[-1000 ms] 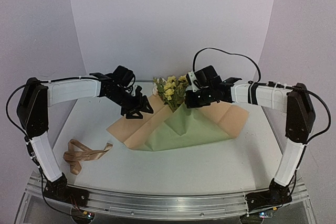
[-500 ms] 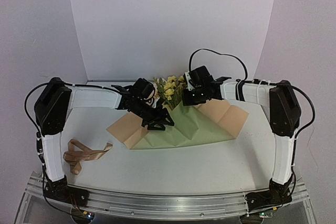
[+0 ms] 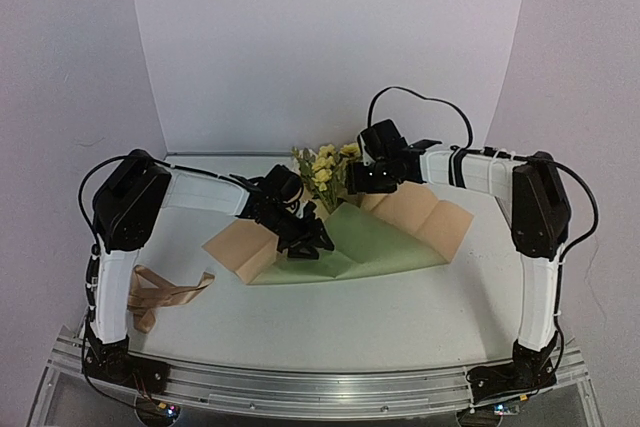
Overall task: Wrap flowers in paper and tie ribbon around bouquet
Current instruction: Press the folded wrapping paper at the center of the board.
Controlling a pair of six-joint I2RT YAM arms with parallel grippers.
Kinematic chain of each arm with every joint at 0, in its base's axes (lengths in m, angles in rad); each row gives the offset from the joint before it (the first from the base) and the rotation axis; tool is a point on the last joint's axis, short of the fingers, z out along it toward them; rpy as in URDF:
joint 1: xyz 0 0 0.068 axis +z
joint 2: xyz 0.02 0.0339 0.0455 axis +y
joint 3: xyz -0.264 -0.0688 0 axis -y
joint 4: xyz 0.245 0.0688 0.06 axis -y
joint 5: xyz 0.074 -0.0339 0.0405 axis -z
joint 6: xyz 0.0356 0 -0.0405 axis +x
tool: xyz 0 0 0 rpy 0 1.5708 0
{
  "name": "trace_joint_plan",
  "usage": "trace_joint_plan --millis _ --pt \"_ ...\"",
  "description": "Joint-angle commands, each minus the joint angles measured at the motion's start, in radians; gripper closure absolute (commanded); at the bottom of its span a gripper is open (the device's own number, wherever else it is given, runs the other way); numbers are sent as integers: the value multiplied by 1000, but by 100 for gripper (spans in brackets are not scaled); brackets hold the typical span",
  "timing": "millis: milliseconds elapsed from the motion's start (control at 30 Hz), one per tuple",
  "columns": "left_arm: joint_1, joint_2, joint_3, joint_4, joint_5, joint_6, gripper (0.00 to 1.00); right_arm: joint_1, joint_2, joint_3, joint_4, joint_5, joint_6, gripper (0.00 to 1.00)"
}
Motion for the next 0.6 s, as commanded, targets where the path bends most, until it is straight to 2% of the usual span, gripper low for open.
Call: trace_joint_plan --millis 0,200,400,567 --pt "17 14 41 17 -33 -10 51 -1 -127 11 -101 29 43 29" --pt "35 18 40 24 -29 -5 51 38 -282 -224 -117 -8 138 33" --pt "38 43 82 4 -13 13 51 65 -259 -380 -113 67 252 49" --pt "38 45 98 -14 -14 30 51 74 -248 -468 -92 113 357 55"
